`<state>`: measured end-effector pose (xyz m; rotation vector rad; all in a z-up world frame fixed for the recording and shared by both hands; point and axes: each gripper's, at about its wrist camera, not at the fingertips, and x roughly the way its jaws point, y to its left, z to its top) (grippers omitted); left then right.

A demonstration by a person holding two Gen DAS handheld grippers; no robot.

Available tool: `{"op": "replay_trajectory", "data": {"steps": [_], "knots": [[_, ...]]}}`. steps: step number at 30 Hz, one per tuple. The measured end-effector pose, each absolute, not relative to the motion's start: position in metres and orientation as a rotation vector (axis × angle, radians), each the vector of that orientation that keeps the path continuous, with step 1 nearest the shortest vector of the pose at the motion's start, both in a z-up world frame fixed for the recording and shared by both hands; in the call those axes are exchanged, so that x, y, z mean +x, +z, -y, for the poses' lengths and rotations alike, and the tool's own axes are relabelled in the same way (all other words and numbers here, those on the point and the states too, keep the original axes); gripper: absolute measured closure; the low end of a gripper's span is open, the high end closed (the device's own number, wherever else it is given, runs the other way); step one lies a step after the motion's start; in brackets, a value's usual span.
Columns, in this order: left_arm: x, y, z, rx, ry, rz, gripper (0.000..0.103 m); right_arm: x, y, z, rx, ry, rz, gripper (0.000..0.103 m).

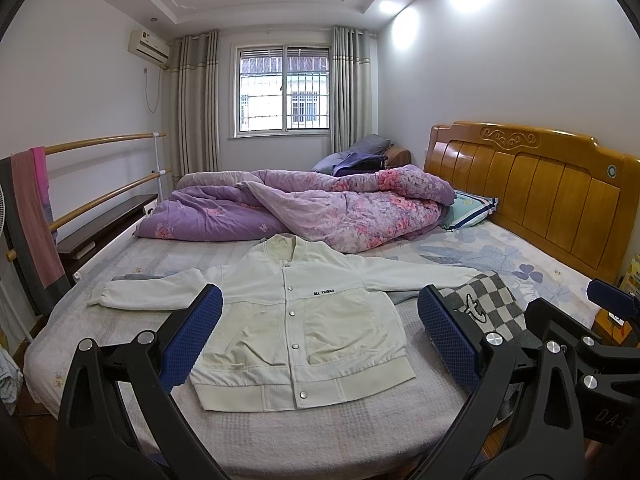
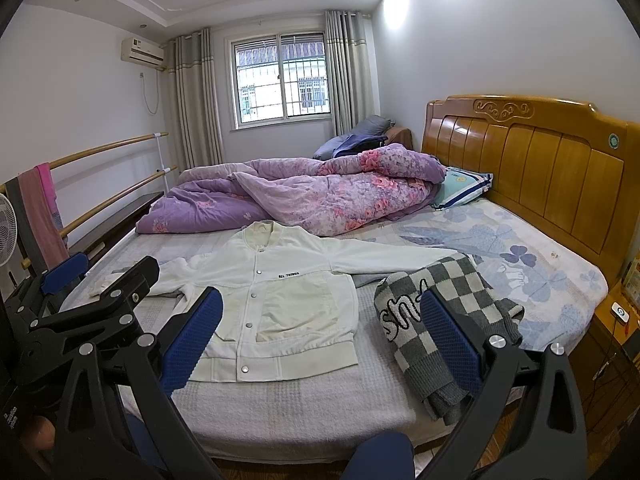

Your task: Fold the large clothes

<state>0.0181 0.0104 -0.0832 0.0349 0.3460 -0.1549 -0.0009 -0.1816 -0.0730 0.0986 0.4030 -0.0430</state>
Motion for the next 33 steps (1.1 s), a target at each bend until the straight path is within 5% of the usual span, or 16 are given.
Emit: {"op": "replay_trajectory", "data": {"steps": [33], "knots": [[0.019, -0.0829, -0.0099, 0.037, -0.155, -0.346, 0.005, -0.0002, -0.0725, 0.1837, 0.1, -0.043, -0.403, 0.008]]}}
